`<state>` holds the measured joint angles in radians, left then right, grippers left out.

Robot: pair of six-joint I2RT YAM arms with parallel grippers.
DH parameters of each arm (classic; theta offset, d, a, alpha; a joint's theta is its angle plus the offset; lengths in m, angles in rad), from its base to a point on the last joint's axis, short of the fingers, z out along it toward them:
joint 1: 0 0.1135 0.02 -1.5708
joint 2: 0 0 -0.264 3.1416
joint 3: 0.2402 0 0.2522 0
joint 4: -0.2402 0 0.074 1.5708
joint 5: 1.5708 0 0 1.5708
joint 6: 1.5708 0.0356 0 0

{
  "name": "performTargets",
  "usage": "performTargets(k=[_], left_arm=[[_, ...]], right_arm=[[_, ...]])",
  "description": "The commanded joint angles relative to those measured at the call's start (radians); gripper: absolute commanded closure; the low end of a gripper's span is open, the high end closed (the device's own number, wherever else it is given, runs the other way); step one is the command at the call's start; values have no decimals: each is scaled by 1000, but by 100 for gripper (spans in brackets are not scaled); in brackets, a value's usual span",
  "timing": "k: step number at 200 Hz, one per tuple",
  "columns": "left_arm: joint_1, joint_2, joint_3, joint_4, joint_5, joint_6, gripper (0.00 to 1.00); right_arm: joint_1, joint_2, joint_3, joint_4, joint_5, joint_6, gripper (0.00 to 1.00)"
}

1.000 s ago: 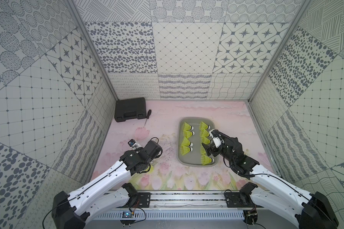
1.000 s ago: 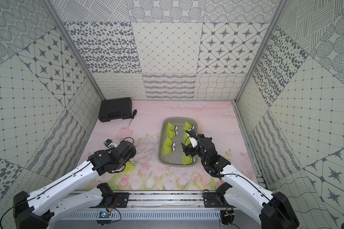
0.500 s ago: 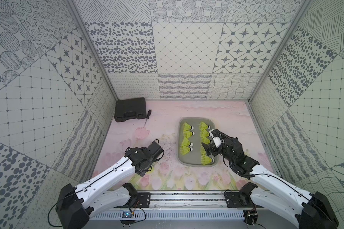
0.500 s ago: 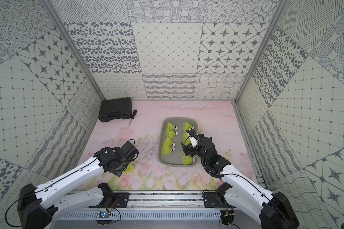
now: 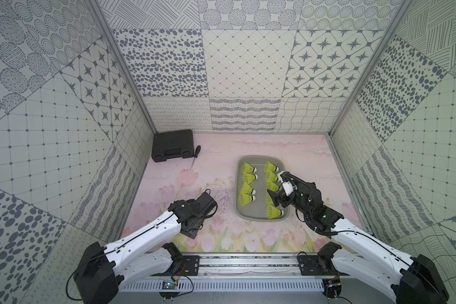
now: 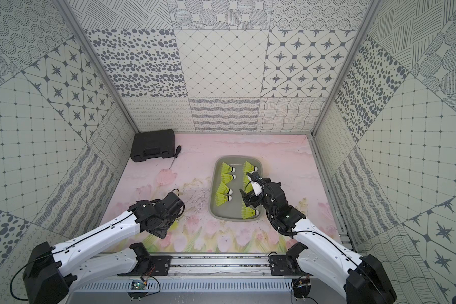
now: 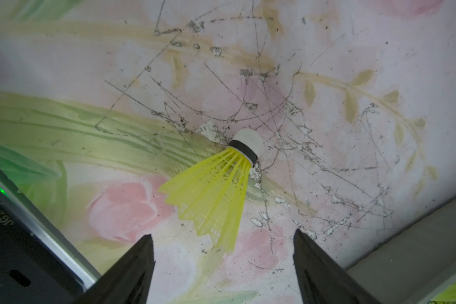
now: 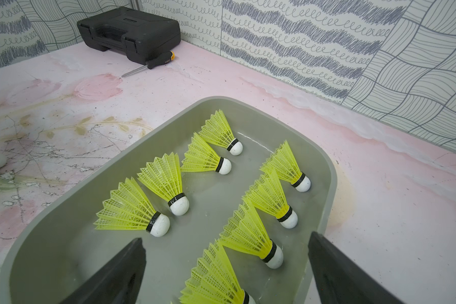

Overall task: Put the shuttlecocks into the storage box
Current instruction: Pick up the shuttlecock at the center of the board.

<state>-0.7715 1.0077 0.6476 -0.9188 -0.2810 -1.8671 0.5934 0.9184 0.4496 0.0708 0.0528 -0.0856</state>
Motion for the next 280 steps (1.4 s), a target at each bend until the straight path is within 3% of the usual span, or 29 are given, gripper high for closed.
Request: performTargets(k=[1,63,83,119,129,154,181,200,242,280], left_arm=[[1,0,-35,64,-33,-40,20],[14,-50,-138,204,-159,-10,49],[21,-58,-162,240,-171,9,62],[30,-84,-173,261,-227,79,93],[35,-95,-168,266,-240,122,100],[40,-128,-155,396,-239,394,100],[55,-161,-155,700,-41,813,100],[66,-153,-128,834,138,995,100],[88,57,148,726,519,1277,100],[89,229,329,676,817,1403,100]], right_arm=[[-5,5,0,36,-10,7,0],[-4,0,7,30,-22,8,0],[-4,0,5,30,-27,12,0],[-4,0,6,26,-38,16,0],[-4,0,7,23,-42,16,0],[-4,1,14,21,-75,9,0],[-4,7,16,30,-139,-15,0],[-3,15,17,37,-188,-40,0],[12,41,-7,121,-324,-150,0],[44,88,22,127,-381,-237,2]])
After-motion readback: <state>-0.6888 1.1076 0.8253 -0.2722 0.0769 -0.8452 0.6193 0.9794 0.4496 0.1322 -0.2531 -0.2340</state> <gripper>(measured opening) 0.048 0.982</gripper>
